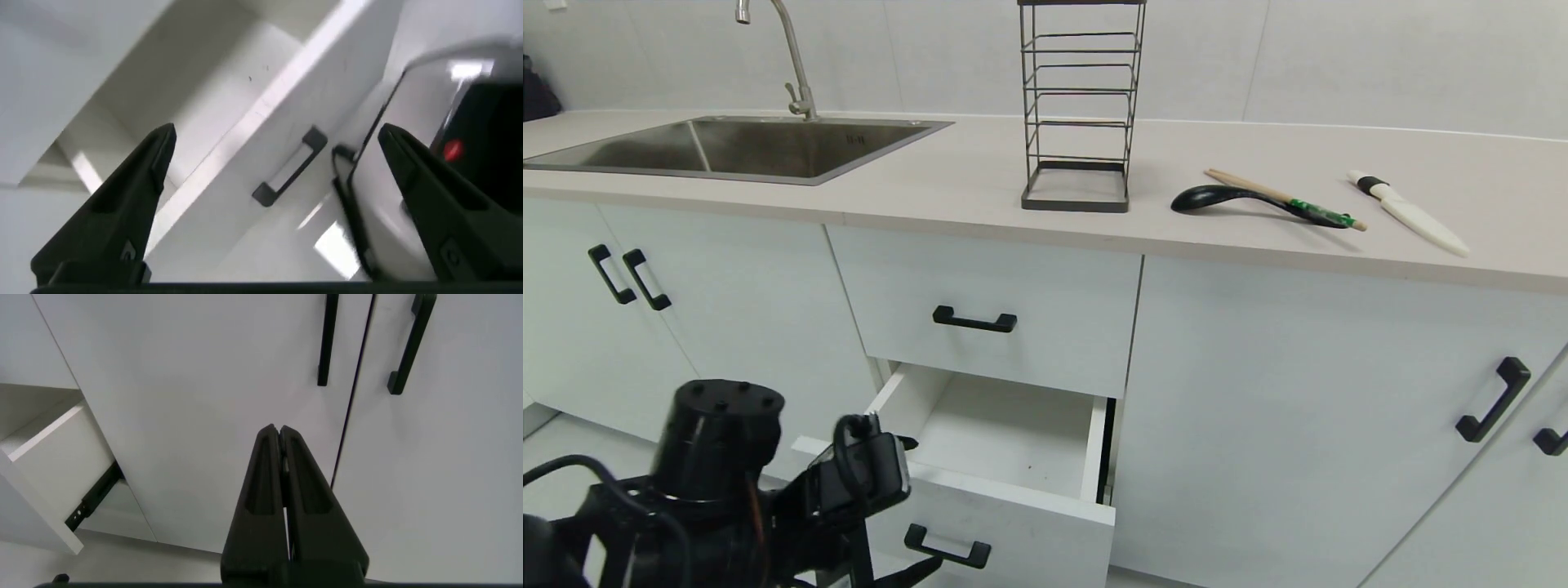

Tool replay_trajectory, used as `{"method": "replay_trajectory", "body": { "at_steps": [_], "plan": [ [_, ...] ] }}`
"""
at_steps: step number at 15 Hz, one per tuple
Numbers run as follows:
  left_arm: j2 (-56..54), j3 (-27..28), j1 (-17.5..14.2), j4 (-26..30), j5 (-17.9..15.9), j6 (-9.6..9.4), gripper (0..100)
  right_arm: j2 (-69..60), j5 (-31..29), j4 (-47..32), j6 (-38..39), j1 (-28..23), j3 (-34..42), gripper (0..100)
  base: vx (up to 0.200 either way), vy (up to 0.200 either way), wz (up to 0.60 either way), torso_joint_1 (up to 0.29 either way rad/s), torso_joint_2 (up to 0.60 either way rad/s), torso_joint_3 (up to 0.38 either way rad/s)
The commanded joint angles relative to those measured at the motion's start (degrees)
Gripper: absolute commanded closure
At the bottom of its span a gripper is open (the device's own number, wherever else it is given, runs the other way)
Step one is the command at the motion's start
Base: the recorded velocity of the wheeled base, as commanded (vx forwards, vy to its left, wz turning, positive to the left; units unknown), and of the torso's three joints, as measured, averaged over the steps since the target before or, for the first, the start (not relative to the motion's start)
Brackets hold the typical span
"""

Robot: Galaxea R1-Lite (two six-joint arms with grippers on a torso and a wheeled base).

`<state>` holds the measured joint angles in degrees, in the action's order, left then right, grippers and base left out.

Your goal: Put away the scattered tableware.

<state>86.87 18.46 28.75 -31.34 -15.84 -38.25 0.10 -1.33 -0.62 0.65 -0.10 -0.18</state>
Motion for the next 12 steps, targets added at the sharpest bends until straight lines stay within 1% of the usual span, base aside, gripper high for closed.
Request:
{"method": "replay_trajectory", "body": {
  "at_steps": [1,2,3,4,5,6,7,8,10,11,12],
  "plan": [
    [-13.57,-1.49,-0.62,-0.39,0.02,11.89,0,0.08,0.01,0.01,-0.03,0.01,0.01,100,0.0,0.0,0.0,0.0,0.0,0.0],
    [-15.5,-1.76,-0.71,-0.39,0.1,14.52,0,0.08,0.01,0.01,0.06,0.01,0.01,100,0.0,0.0,0.0,0.0,0.0,0.0],
    [-20.6,-2.81,-1.24,-0.3,0.28,22.7,0,0.08,0.01,0.01,-0.03,0.01,0.01,100,0.0,0.0,0.0,0.0,0.0,0.0],
    [-22.09,-3.16,-1.68,-0.3,0.45,24.89,0,0.08,0.01,0.01,-0.03,0.01,0.01,100,0.0,0.0,0.0,0.0,0.0,0.0],
    [-26.58,-4.66,-3.96,0.05,0.54,30.96,0,0.08,0.01,0.01,-0.03,0.01,0.01,100,0.0,0.0,0.0,0.0,0.0,0.0],
    [-28.77,-5.62,-6.86,0.05,0.54,33.77,0,0.08,0.01,0.01,-0.03,0.01,0.01,100,0.0,0.0,0.0,0.0,0.0,0.0],
    [-30.44,-6.06,-9.5,0.14,0.54,35.27,0,0.08,0.01,0.01,0.06,0.01,0.01,100,0.0,0.0,0.0,0.0,0.0,0.0],
    [-32.55,-6.42,-13.8,0.32,0.45,37.81,0,0.08,0.01,0.01,-0.03,0.01,0.01,100,0.0,0.0,0.0,0.0,0.0,0.0],
    [-36.77,-7.56,-20.22,0.4,0.54,42.38,0,0.08,0.01,0.01,0.06,0.01,0.01,100,0.0,0.0,0.0,0.0,0.0,0.0],
    [-40.29,-8.7,-22.94,0.32,0.54,44.14,0,0.08,0.01,0.01,0.06,0.01,0.01,100,0.0,0.0,0.0,0.0,0.0,0.0],
    [-45.03,-9.93,-24.7,0.4,0.54,44.32,0,0.08,0.01,0.01,-0.03,0.01,0.01,100,0.0,0.0,0.0,0.0,0.0,0.0]
  ]
}}
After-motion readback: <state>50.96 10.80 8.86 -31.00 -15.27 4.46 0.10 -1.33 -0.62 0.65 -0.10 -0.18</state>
